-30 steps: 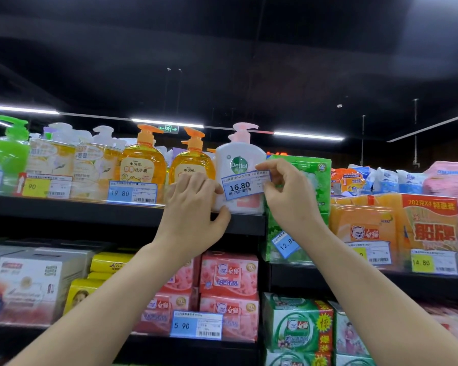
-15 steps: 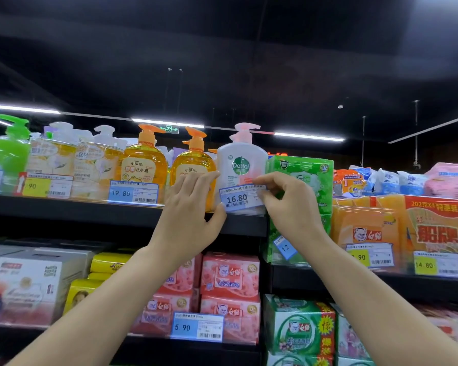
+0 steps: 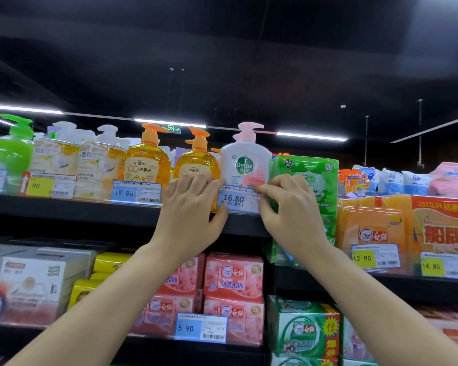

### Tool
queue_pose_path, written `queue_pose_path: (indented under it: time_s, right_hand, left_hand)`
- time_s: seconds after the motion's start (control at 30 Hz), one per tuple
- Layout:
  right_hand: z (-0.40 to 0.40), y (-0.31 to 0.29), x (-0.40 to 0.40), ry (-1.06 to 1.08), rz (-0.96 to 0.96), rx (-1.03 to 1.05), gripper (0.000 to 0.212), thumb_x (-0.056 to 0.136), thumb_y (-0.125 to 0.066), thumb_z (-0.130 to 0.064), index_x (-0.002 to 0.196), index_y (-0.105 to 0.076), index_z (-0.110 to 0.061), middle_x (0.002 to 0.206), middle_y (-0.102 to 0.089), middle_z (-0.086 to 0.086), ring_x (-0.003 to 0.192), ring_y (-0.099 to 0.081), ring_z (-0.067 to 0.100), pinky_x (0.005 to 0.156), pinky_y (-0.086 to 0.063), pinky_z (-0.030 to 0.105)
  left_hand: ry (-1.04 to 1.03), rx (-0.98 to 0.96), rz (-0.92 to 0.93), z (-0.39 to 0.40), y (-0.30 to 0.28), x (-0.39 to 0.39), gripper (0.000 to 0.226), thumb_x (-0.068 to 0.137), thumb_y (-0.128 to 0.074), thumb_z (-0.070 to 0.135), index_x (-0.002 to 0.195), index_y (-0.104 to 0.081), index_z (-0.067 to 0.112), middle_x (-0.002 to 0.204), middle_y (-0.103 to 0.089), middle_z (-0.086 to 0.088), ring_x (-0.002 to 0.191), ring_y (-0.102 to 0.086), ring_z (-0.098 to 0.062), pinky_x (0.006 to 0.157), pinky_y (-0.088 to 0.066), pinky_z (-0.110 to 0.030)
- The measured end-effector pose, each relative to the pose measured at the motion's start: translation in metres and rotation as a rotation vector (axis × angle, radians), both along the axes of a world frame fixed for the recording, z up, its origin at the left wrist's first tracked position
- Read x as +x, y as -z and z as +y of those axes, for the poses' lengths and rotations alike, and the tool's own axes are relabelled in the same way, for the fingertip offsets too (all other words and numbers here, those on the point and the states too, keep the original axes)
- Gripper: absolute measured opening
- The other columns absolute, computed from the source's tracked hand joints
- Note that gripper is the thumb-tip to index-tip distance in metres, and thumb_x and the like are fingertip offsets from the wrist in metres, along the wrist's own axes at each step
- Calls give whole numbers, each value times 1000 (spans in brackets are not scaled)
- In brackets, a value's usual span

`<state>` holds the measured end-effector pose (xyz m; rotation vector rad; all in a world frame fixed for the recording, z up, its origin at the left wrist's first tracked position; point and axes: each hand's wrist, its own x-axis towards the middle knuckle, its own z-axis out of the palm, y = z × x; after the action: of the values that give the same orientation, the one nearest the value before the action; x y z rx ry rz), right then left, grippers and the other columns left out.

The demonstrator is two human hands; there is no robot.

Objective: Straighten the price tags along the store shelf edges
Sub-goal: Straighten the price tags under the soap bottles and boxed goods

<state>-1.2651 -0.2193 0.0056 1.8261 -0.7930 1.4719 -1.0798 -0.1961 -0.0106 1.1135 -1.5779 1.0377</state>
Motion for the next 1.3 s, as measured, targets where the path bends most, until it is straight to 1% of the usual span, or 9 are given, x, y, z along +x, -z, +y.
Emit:
queue_pose_path:
  time_s: [0.13,0.3,0.47,0.63,0.77,0.9,1.07,1.2,1.3]
  right_hand:
    - [5,5,-3,58,88,10,35,77,-59,-25,108,-68,-11,93,-61,1,92,-50,22,82,-44,37]
    - [8,8,-6,80,142,36,41,80,-58,-31,116,-64,-12,103,-59,2,101,-48,20,90,-41,37]
    - [20,15,-25,-6,142,51,37,84,-51,-34,114,-61,-15,107,-57,-2,103,-46,13,93,-36,26]
    - [27,37,-61,-12,103,32,28,85,-50,-30,102,-65,-14,100,-60,-2,98,-50,17,88,-38,28]
    - [26,64,-87,61,133,76,28,85,-50,-30,100,-66,-11,95,-61,1,93,-52,23,86,-39,32]
    - [24,85,-105,88,129,154,28,87,-48,-30,101,-65,-13,96,-62,0,94,-53,24,85,-43,39]
    - [29,86,-112,92,96,153,26,86,-51,-25,102,-65,-10,95,-62,0,92,-52,18,83,-40,27]
    - [33,72,-110,99,72,143,26,83,-58,-17,107,-63,-9,98,-60,3,95,-51,21,86,-39,27]
    - [34,54,-105,155,156,109,29,82,-60,-13,111,-62,-11,105,-58,5,100,-49,21,89,-35,25]
  left_hand:
    - [-3,-10,-12,0,2,0,43,88,-41,39,115,-61,14,112,-59,-2,108,-50,-24,92,-32,-38]
    - [-8,5,-5,0,4,1,42,89,-40,39,115,-62,13,112,-60,-2,108,-51,-26,93,-34,-40]
    - [88,21,15,13,6,-6,47,88,-41,38,123,-57,12,122,-57,-2,116,-47,-24,99,-35,-41]
    - [272,-13,-55,31,23,-25,40,88,-48,31,120,-58,9,118,-58,-1,113,-47,-20,106,-24,-24]
    - [400,-2,-126,29,46,-44,36,86,-52,24,117,-62,6,111,-60,-3,105,-53,-22,97,-39,-31]
    - [439,67,-213,15,72,-65,40,84,-57,19,120,-60,4,114,-60,-6,105,-54,-25,95,-42,-37]
    - [345,119,-320,0,96,-79,48,83,-55,22,128,-55,4,121,-59,-7,111,-52,-23,105,-35,-41]
    - [348,98,-263,-6,106,-82,49,83,-54,22,128,-56,5,122,-59,-7,113,-51,-24,104,-35,-38]
    - [406,84,-177,-6,109,-88,48,82,-55,24,125,-59,4,117,-60,-7,109,-50,-24,96,-39,-37]
